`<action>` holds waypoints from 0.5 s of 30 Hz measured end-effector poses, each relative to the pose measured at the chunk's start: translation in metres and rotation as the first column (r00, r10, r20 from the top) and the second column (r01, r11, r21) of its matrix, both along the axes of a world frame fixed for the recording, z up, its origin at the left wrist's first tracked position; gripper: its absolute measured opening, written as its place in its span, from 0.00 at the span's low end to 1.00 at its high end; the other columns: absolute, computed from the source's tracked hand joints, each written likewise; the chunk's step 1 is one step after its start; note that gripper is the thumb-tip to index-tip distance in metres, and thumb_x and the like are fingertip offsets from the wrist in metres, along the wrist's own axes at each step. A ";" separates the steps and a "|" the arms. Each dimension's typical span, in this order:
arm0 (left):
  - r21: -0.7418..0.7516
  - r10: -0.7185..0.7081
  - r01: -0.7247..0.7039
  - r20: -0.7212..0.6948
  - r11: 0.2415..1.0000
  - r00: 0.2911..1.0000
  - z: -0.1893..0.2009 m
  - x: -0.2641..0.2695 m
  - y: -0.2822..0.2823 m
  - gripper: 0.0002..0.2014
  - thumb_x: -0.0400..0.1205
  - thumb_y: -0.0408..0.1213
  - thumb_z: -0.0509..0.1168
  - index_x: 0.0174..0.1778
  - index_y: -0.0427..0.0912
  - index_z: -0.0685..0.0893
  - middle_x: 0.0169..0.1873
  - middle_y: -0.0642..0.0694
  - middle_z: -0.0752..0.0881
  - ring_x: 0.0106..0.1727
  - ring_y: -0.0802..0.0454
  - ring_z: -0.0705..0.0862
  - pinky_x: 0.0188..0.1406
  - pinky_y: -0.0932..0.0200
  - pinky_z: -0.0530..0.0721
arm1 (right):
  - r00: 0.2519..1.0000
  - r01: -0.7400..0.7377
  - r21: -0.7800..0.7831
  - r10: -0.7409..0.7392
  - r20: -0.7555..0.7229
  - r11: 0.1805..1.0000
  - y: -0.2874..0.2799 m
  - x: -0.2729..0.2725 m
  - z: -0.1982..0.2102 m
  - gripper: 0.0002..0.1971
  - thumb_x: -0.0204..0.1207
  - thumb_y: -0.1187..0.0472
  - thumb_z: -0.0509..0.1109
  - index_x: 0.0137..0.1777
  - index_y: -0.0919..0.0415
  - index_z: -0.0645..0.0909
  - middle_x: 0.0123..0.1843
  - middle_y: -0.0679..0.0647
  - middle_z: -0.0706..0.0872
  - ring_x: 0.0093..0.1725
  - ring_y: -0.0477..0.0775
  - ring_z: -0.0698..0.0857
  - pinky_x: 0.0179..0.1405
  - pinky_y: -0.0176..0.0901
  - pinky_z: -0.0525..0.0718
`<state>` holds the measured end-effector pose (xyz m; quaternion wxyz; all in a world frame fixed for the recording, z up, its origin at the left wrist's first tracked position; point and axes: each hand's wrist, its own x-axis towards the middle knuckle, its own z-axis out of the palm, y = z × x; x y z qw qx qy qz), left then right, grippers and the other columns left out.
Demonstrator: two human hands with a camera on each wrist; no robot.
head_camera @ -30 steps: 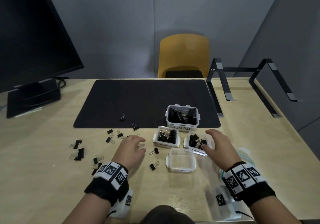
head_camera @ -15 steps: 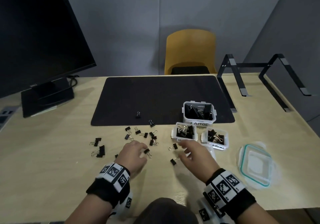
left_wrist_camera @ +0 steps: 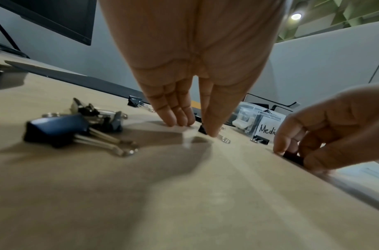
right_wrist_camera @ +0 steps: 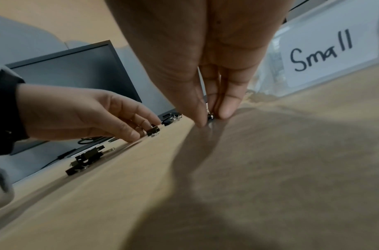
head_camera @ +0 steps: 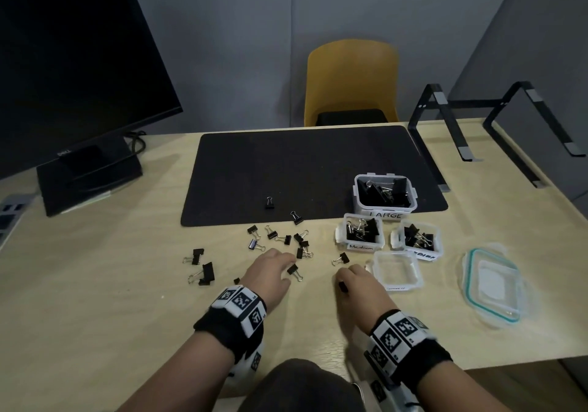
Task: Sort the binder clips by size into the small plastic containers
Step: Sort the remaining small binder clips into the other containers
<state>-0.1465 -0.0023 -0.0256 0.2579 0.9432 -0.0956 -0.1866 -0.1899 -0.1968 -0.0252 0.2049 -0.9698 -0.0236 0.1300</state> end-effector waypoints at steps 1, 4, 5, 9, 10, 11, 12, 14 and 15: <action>-0.007 -0.008 0.008 -0.002 1.000 1.000 -0.001 0.002 0.000 0.23 0.79 0.34 0.62 0.71 0.54 0.76 0.63 0.54 0.75 0.64 0.55 0.76 0.62 0.61 0.74 | 1.000 0.010 -0.007 -0.010 -0.006 1.000 0.002 0.001 0.001 0.09 0.80 0.64 0.58 0.55 0.61 0.78 0.55 0.54 0.80 0.52 0.55 0.80 0.53 0.43 0.80; -0.011 -0.039 0.038 -0.005 0.999 0.999 -0.002 0.008 -0.001 0.23 0.79 0.31 0.62 0.69 0.54 0.78 0.61 0.53 0.76 0.63 0.54 0.76 0.60 0.64 0.73 | 0.999 0.031 -0.024 -0.032 -0.032 0.999 0.006 0.006 0.003 0.08 0.79 0.63 0.58 0.53 0.63 0.77 0.54 0.57 0.80 0.51 0.59 0.81 0.49 0.45 0.78; -0.012 -0.038 0.038 0.002 0.999 0.999 -0.003 0.010 -0.002 0.22 0.79 0.31 0.62 0.68 0.54 0.80 0.59 0.53 0.76 0.62 0.54 0.77 0.58 0.66 0.73 | 0.998 0.034 -0.031 -0.035 -0.051 0.999 0.006 0.007 0.004 0.08 0.79 0.63 0.58 0.54 0.63 0.76 0.54 0.57 0.80 0.51 0.60 0.81 0.49 0.46 0.78; -0.009 -0.013 0.014 0.043 1.000 0.999 -0.004 0.013 -0.003 0.15 0.79 0.33 0.65 0.59 0.53 0.84 0.53 0.55 0.78 0.55 0.56 0.79 0.53 0.66 0.75 | 0.996 0.011 -0.020 -0.013 -0.089 1.000 0.005 0.009 0.012 0.07 0.78 0.62 0.61 0.53 0.61 0.76 0.53 0.56 0.79 0.49 0.57 0.81 0.50 0.44 0.80; 0.000 -0.020 0.020 0.051 1.000 0.998 -0.004 0.013 -0.003 0.12 0.79 0.35 0.65 0.57 0.53 0.84 0.52 0.55 0.78 0.54 0.55 0.79 0.53 0.64 0.76 | 0.997 0.011 -0.005 -0.012 -0.071 1.000 0.003 0.008 0.015 0.07 0.77 0.62 0.62 0.53 0.61 0.76 0.51 0.54 0.79 0.48 0.55 0.80 0.49 0.43 0.80; 0.012 -0.030 0.030 0.058 0.999 0.998 -0.003 0.013 -0.003 0.10 0.80 0.37 0.65 0.55 0.52 0.83 0.51 0.55 0.78 0.53 0.55 0.79 0.53 0.63 0.77 | 0.999 0.019 0.014 -0.019 -0.036 1.000 0.000 0.008 0.019 0.07 0.76 0.61 0.63 0.53 0.60 0.77 0.51 0.53 0.79 0.47 0.54 0.80 0.48 0.41 0.80; 0.031 -0.045 0.043 0.064 0.999 0.997 -0.002 0.014 -0.004 0.07 0.80 0.39 0.65 0.53 0.51 0.82 0.51 0.55 0.78 0.52 0.55 0.78 0.52 0.61 0.77 | 0.999 0.033 0.038 -0.033 0.009 0.999 -0.004 0.007 0.023 0.07 0.76 0.61 0.64 0.52 0.59 0.77 0.50 0.52 0.79 0.46 0.53 0.80 0.47 0.41 0.80; 0.070 -0.071 0.065 0.075 0.995 0.995 -0.001 0.013 -0.008 0.08 0.81 0.43 0.63 0.55 0.50 0.80 0.51 0.54 0.78 0.50 0.56 0.76 0.51 0.61 0.77 | 0.992 0.071 0.085 -0.080 0.099 0.994 -0.015 0.007 0.032 0.04 0.76 0.59 0.65 0.48 0.57 0.77 0.47 0.48 0.78 0.44 0.50 0.80 0.45 0.40 0.79; 0.074 -0.074 0.068 0.074 0.995 0.995 0.000 0.012 -0.010 0.09 0.82 0.45 0.63 0.56 0.50 0.80 0.52 0.54 0.78 0.50 0.56 0.75 0.51 0.62 0.76 | 0.986 0.095 0.092 -0.106 0.125 0.991 -0.023 0.007 0.035 0.03 0.76 0.58 0.65 0.48 0.56 0.76 0.45 0.46 0.77 0.43 0.49 0.78 0.43 0.38 0.77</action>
